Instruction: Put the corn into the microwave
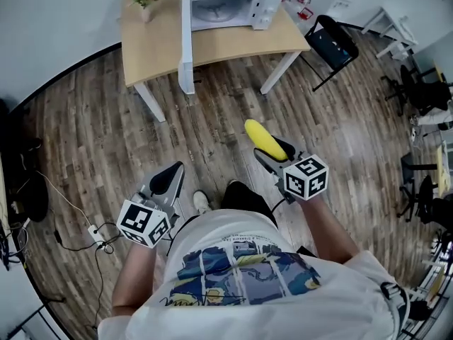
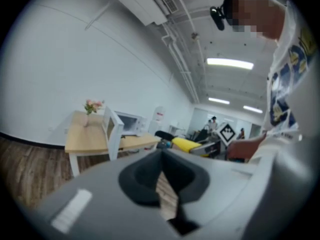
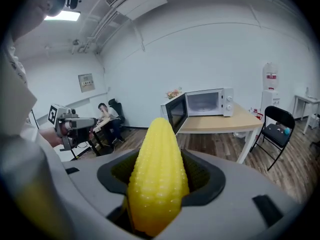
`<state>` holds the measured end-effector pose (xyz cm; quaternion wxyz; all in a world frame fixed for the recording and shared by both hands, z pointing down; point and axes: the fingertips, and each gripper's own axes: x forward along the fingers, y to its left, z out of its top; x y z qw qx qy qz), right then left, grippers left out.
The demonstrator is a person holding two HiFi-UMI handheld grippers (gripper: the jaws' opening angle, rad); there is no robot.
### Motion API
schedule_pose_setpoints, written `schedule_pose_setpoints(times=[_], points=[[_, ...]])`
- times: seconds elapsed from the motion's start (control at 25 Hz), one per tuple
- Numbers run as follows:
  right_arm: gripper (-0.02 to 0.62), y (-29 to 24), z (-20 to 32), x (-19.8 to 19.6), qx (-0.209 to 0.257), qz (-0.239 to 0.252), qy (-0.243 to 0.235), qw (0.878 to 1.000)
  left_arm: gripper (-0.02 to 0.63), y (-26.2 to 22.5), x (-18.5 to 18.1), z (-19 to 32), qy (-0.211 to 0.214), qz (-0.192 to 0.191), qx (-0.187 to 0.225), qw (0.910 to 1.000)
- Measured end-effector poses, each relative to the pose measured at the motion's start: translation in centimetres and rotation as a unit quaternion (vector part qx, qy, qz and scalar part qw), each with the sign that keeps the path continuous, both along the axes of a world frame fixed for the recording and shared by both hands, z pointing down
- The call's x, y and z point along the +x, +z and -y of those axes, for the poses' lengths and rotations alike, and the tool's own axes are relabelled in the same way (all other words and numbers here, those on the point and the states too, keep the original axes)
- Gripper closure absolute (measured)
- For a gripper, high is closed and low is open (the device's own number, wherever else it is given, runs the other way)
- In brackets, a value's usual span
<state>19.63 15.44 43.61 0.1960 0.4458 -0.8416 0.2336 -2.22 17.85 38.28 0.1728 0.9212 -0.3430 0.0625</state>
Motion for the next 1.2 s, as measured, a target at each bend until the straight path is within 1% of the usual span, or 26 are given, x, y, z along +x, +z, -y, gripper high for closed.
schedule_pose_setpoints(times=[0.24,0.44,0.56,0.68,0.8,0.92,1.2], points=[[0.342,-0.4,4.7,-0.3,0.002,-0.022,0.015,1.0,0.6,-0.1,-1.6,3.3,-0.01,-0.023,-0.01,0.9996],[0.342,0.3,11.5,-0.7,0.008,-0.029,0.011,0.999,0.6,-0.6,-4.2,7.5,-0.038,-0.022,-0.008,0.999],[0.342,0.9,16.6,-1.0,0.01,-0.032,0.004,0.999,0.6,-0.9,-5.9,10.7,-0.065,-0.029,-0.015,0.9974],[0.342,1.6,22.6,-1.3,0.009,-0.035,-0.002,0.999,0.6,-1.3,-6.9,14.1,-0.078,-0.02,-0.015,0.9966],[0.342,2.3,28.7,-1.2,0.009,-0.046,-0.009,0.999,0.6,-1.8,-7.3,17.4,-0.087,-0.005,-0.014,0.9961],[0.342,3.5,34.7,-0.8,0.009,-0.057,-0.009,0.998,0.6,-2.0,-7.6,20.8,-0.104,0.003,-0.017,0.9945],[0.342,7.3,46.9,-0.3,0.004,-0.078,-0.01,0.997,0.6,-2.0,-7.7,27.4,-0.133,0.025,-0.019,0.9906]])
